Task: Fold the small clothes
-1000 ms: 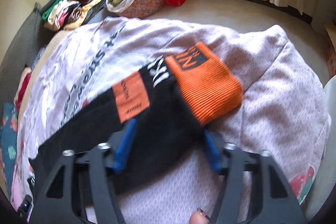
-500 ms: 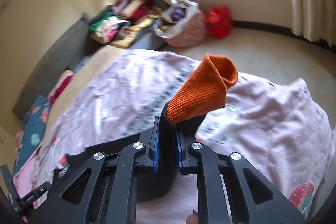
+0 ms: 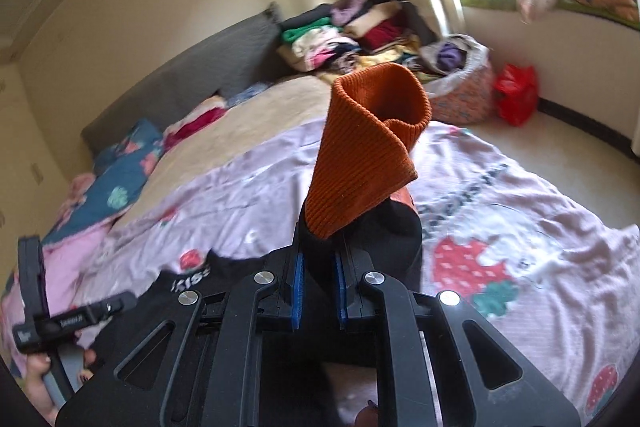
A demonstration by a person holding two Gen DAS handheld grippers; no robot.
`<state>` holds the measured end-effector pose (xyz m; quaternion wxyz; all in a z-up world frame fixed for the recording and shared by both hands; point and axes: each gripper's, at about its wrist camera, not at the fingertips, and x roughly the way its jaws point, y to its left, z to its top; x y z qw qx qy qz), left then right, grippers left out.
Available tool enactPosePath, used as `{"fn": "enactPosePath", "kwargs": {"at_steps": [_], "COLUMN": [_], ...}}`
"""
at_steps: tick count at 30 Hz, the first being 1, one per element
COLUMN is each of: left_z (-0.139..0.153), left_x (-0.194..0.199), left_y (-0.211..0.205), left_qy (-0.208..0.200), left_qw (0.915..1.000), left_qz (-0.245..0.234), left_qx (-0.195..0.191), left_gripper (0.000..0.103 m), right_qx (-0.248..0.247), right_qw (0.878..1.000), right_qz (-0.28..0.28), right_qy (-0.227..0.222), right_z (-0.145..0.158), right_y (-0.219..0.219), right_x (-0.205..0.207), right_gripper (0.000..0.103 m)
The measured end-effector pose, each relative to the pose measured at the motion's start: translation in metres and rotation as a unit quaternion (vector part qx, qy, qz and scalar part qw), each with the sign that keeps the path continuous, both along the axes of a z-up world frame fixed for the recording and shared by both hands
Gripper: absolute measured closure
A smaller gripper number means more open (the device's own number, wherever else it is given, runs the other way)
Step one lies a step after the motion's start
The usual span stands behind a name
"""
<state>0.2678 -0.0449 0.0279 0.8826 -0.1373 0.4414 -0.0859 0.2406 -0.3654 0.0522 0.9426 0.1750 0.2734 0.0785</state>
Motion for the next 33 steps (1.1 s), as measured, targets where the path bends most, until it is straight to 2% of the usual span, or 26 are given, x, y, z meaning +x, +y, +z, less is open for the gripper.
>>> {"fn": "enactPosePath", "kwargs": {"at_steps": [2, 6, 11, 15, 20, 24, 27, 30, 33], "left_z": [-0.003, -0.007, -0.016, -0.023, -0.039, -0.056, -0.070, -0.082, -0.092], "left_x": [-0.001, -0.004, -0.004, -0.004, -0.001, 0.003, 0.006, 0.010, 0.011], "left_y": [0.009, 0.020, 0.035, 0.042, 0.052, 0.056, 0.055, 0.051, 0.044], "left_qy": [0.008, 0.009, 0.025, 0.036, 0.053, 0.073, 0.092, 0.108, 0.121], "left_qw": [0.9994, 0.9980, 0.9898, 0.9851, 0.9754, 0.9703, 0.9634, 0.9572, 0.9580], "left_qz": [-0.002, -0.005, -0.023, -0.030, -0.032, -0.025, -0.026, -0.025, -0.024], "left_qx": [-0.033, -0.063, -0.139, -0.165, -0.212, -0.230, -0.251, -0.267, -0.259], "left_gripper": [0.009, 0.009, 0.009, 0.009, 0.009, 0.009, 0.009, 0.009, 0.009], "right_qx": [-0.009, -0.028, -0.051, -0.065, -0.071, -0.067, -0.053, -0.039, -0.026], "right_qw": [1.000, 0.998, 0.995, 0.992, 0.987, 0.983, 0.980, 0.975, 0.973], "right_qz": [0.018, 0.051, 0.087, 0.110, 0.135, 0.154, 0.170, 0.196, 0.207], "right_qy": [0.001, 0.004, 0.009, 0.022, 0.050, 0.071, 0.089, 0.101, 0.094], "right_z": [-0.001, -0.006, -0.017, -0.032, -0.059, -0.077, -0.085, -0.087, -0.081], "right_y": [0.019, 0.052, 0.094, 0.126, 0.158, 0.176, 0.181, 0.182, 0.175], "right_x": [-0.001, 0.000, 0.001, 0.002, 0.002, -0.002, -0.006, -0.016, -0.033], "right_gripper": [0.091, 0.091, 0.091, 0.091, 0.091, 0.088, 0.079, 0.057, 0.055]}}
